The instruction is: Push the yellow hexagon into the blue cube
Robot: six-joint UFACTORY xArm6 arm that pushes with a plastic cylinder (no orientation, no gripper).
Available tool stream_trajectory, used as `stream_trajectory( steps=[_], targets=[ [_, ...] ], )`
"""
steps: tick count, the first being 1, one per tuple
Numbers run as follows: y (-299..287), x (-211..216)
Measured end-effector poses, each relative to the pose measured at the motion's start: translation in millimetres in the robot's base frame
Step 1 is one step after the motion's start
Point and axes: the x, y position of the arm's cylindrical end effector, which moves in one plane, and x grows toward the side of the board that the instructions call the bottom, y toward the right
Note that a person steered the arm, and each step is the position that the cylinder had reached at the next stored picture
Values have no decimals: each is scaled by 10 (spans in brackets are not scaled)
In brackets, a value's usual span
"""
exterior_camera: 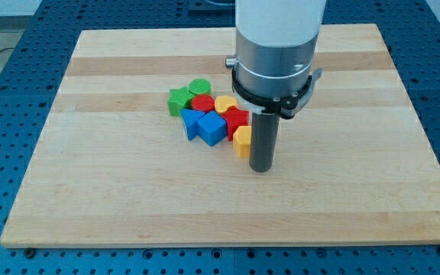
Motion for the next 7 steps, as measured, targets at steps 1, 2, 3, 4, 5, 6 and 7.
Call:
stream_trajectory(
  steps=[1,2,3,4,5,6,7],
  targets=[
    [-162,125],
    [-325,76],
    [-236,-122],
    [150,-192],
    [608,-243],
    [646,-297],
    [512,-112]
  ],
)
